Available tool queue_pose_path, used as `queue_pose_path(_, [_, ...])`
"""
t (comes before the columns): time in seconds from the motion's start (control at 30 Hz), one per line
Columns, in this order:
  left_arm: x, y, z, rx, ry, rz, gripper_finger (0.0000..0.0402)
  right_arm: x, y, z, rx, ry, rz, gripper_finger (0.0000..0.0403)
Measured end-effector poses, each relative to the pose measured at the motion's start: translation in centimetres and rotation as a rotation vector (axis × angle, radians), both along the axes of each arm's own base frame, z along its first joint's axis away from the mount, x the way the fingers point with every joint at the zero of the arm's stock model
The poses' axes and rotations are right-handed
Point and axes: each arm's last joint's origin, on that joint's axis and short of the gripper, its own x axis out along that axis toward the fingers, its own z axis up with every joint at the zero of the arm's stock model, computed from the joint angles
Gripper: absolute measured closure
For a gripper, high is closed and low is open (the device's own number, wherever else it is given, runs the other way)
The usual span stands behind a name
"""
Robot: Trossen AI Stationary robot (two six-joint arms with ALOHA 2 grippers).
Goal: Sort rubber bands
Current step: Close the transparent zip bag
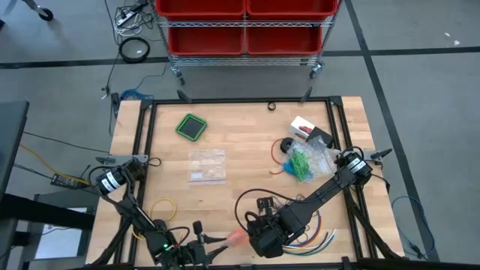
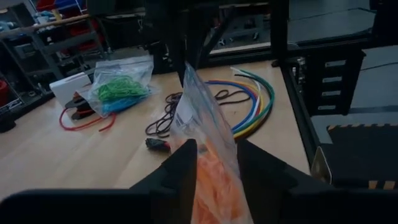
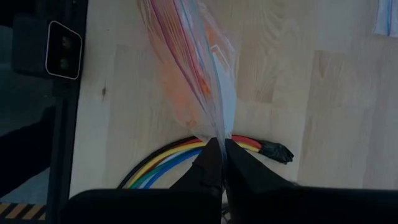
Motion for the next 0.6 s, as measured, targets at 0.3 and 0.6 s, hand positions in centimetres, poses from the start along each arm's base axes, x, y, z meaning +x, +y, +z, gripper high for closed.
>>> queue_pose_path(0.3, [0.08, -0.15, 0.32, -0.042, -0.022, -0.011, 0.0343, -0.01, -0.01, 0.00, -0.001, 0.000, 0.000, 0.0403])
queue_pose_path(0.6, [0.11, -0.21, 0.29, -0.047, -0.013, -0.035, 0.0389, -0.01, -0.02, 0.01, -0.004, 0.000, 0.000, 0.0403])
